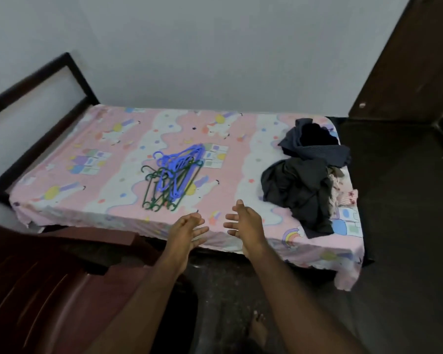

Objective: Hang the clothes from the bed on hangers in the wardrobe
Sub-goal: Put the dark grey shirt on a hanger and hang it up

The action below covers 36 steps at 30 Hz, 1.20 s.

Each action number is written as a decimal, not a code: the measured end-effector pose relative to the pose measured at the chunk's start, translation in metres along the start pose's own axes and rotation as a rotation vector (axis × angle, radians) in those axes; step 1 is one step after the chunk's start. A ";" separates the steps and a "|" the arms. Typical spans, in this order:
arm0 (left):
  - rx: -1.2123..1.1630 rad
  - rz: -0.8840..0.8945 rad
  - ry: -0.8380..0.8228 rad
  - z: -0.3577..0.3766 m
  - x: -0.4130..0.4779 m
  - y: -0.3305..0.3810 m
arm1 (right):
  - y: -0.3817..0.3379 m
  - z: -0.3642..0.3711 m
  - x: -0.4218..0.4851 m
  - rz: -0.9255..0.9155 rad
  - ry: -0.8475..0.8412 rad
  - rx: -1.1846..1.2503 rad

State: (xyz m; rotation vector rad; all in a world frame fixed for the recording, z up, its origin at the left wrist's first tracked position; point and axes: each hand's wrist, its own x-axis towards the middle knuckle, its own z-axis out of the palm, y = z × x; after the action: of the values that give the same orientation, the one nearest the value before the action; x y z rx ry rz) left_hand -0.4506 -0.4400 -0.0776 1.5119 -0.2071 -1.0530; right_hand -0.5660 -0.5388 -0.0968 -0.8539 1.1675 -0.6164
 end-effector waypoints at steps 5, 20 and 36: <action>0.046 -0.050 -0.008 0.035 0.046 0.005 | -0.023 -0.030 0.061 0.064 0.082 0.098; 0.133 -0.165 -0.158 0.050 0.227 0.037 | -0.070 -0.041 0.175 0.006 0.373 -0.249; 0.312 -0.286 -0.192 0.147 0.336 0.069 | -0.103 -0.145 0.339 0.006 0.174 -1.428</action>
State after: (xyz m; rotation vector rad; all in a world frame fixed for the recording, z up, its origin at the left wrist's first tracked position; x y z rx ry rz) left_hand -0.3322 -0.7840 -0.1613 1.7548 -0.3063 -1.4488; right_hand -0.6035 -0.9013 -0.2126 -1.9924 1.7363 0.2911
